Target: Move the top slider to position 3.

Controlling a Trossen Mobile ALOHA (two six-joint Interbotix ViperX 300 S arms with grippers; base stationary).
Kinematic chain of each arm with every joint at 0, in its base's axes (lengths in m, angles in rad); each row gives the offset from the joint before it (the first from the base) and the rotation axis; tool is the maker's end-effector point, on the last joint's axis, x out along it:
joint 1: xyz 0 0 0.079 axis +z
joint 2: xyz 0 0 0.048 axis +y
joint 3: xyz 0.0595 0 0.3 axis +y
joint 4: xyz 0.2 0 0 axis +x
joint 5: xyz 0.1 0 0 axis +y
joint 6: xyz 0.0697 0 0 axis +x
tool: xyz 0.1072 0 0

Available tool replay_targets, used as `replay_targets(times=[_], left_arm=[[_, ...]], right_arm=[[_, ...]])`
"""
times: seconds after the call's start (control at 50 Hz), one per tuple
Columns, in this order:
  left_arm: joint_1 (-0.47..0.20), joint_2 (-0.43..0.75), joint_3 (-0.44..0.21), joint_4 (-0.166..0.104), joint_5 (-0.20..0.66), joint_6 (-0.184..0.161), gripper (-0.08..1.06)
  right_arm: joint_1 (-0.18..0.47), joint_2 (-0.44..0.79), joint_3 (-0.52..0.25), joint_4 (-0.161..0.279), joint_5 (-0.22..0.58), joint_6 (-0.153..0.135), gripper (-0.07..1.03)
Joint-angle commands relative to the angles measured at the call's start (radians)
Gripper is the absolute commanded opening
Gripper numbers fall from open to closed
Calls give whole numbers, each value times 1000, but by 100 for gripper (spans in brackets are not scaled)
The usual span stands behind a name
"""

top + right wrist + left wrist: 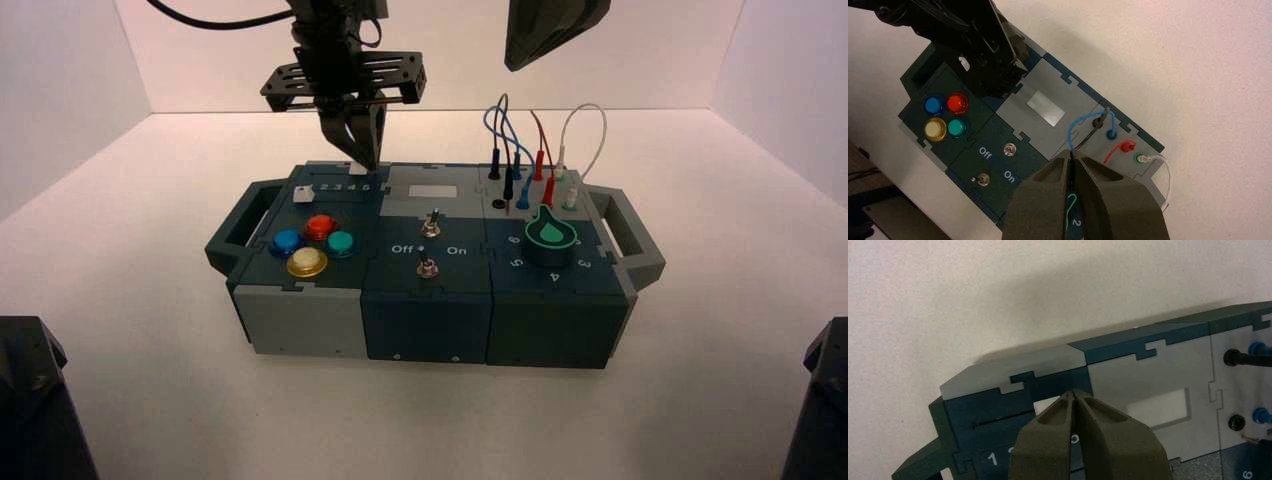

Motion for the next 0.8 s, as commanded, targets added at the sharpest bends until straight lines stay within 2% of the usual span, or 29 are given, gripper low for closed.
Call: replay_targets(times=[0.02, 0.16, 0.4, 0.52, 0.6, 0.7, 0.74, 0.76, 0.78, 0.8], left_arm=[[12, -35, -8, 3, -3, 8, -3], [17, -37, -6, 3, -2, 14, -3], [29, -40, -6, 5, 2, 25, -3], [40, -41, -8, 5, 6, 31, -3], [46, -43, -8, 5, 9, 34, -3], [51, -44, -9, 3, 15, 38, -3], [51, -44, -9, 3, 18, 40, -3], [52, -46, -11, 5, 20, 40, -3], [51, -46, -11, 5, 21, 41, -3], [52, -46, -11, 3, 23, 40, -3]], right_arm=[[5, -17, -11, 6, -3, 0, -2], [14, -18, -11, 15, -3, 0, -2], [72, -17, -6, 21, -3, 14, -2], [110, -14, 3, 6, -2, 17, -2], [144, -6, 12, -26, -2, 34, -2], [198, 15, 18, -114, 6, 87, -2], [227, 28, 12, -172, 18, 129, -2], [252, 37, 9, -224, 32, 166, -2], [261, 40, 8, -242, 37, 179, -2], [279, 44, 5, -282, 49, 209, -2]])
